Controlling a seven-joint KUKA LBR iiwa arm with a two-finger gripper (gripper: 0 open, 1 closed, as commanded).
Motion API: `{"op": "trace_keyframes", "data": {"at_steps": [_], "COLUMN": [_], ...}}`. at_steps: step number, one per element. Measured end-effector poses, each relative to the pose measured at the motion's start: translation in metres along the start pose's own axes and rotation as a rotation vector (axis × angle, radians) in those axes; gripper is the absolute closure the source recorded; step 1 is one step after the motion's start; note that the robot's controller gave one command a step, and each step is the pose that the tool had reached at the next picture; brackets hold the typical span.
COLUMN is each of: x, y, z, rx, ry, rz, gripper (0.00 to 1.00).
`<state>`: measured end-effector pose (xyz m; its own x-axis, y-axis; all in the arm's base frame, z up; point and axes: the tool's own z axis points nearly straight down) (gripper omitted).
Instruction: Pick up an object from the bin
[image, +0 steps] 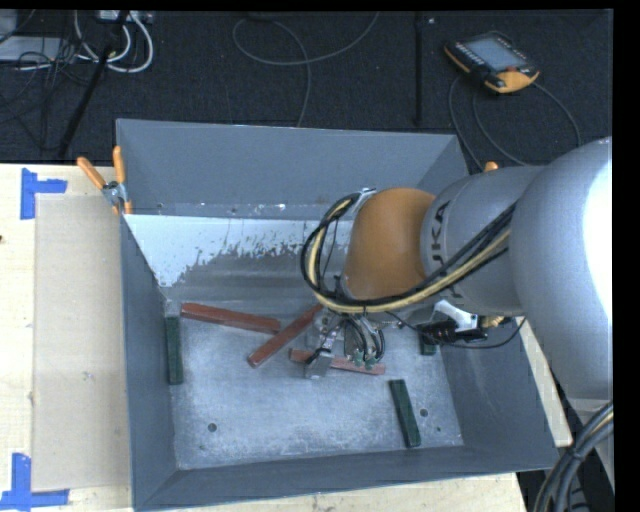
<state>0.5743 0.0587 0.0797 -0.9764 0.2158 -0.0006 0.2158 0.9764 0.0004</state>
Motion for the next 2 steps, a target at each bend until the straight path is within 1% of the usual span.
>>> {"op": "trace_keyframes", "data": {"at_steps": [1,2], "x": [0.0,-0.029], "y": [0.0,0.041], "z": [0.0,-0.146], "rx": [0.0,0.0], "ry": [0.0,-0.002], "rz": [0.001,-0.027], "gripper": [1.0,1.0]}}
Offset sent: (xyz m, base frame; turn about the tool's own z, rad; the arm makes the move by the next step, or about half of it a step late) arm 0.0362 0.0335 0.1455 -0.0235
